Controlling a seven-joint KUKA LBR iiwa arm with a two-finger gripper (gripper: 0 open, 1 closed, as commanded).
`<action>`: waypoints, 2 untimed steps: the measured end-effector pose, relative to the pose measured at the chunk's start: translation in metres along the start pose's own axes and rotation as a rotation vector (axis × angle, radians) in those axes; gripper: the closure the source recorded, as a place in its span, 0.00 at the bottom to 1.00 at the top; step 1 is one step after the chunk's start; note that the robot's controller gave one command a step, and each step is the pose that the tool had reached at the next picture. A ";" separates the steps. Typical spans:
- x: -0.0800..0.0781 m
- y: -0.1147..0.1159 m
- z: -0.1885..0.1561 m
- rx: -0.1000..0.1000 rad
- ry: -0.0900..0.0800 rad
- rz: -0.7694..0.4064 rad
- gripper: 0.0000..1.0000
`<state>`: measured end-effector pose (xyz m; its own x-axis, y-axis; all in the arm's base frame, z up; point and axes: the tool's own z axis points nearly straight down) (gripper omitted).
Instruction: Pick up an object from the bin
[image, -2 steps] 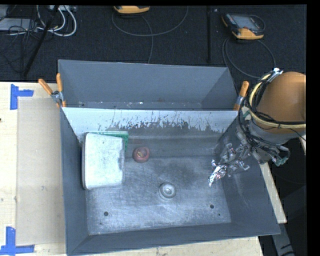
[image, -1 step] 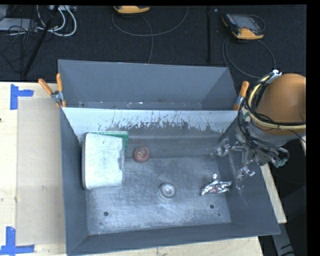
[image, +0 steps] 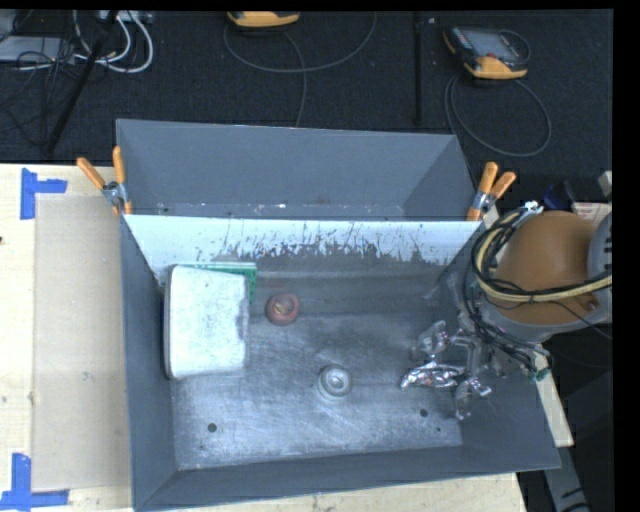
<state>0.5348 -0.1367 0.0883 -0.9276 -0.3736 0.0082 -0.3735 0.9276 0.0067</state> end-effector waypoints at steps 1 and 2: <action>-0.003 0.000 -0.005 0.005 -0.008 -0.005 1.00; -0.002 0.016 -0.146 0.011 -0.016 -0.018 1.00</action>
Offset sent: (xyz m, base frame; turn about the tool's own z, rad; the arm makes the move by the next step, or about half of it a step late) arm 0.0000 0.0000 0.0000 0.0000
